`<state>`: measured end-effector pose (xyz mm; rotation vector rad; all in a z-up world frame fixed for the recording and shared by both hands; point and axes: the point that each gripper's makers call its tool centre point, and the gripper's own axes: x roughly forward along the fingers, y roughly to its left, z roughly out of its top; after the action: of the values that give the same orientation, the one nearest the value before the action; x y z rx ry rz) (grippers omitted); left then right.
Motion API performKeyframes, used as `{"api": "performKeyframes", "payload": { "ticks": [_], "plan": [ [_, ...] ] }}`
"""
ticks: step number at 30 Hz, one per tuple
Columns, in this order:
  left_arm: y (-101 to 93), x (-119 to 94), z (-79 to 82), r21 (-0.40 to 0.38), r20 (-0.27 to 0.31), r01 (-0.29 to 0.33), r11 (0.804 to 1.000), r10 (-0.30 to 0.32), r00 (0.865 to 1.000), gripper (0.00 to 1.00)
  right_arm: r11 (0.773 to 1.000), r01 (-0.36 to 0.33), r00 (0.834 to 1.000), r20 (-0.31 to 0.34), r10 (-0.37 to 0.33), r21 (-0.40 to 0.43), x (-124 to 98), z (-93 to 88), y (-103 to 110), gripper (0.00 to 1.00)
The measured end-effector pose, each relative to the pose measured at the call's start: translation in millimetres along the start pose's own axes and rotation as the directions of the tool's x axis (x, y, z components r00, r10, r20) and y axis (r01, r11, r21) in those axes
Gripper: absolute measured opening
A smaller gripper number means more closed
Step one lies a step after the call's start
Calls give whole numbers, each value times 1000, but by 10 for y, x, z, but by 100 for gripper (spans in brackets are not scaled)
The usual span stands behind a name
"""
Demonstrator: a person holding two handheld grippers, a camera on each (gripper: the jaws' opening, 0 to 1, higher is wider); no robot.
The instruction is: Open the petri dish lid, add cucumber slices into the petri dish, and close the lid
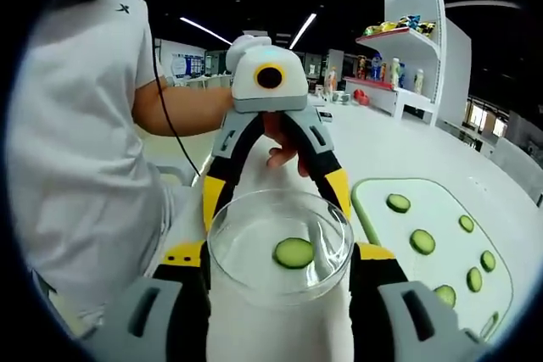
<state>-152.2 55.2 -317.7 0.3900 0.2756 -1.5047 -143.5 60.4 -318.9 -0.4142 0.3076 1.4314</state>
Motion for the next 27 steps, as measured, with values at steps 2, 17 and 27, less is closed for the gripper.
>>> {"api": "performKeyframes", "payload": {
  "ticks": [2, 17, 27],
  "plan": [
    [0, 3, 4, -1, 2, 1, 1000, -1, 1000, 67, 1000, -2, 1000, 14, 2, 7, -10, -10, 1, 65],
    [-17, 59, -51, 3, -17, 8, 1000, -8, 1000, 67, 1000, -4, 1000, -9, 4, 13, 27, -123, 20, 65],
    [-12, 53, -94, -6, -27, 7, 1000, -7, 1000, 67, 1000, -11, 1000, -20, 12, 14, 48, -125, 12, 65]
  ]
}}
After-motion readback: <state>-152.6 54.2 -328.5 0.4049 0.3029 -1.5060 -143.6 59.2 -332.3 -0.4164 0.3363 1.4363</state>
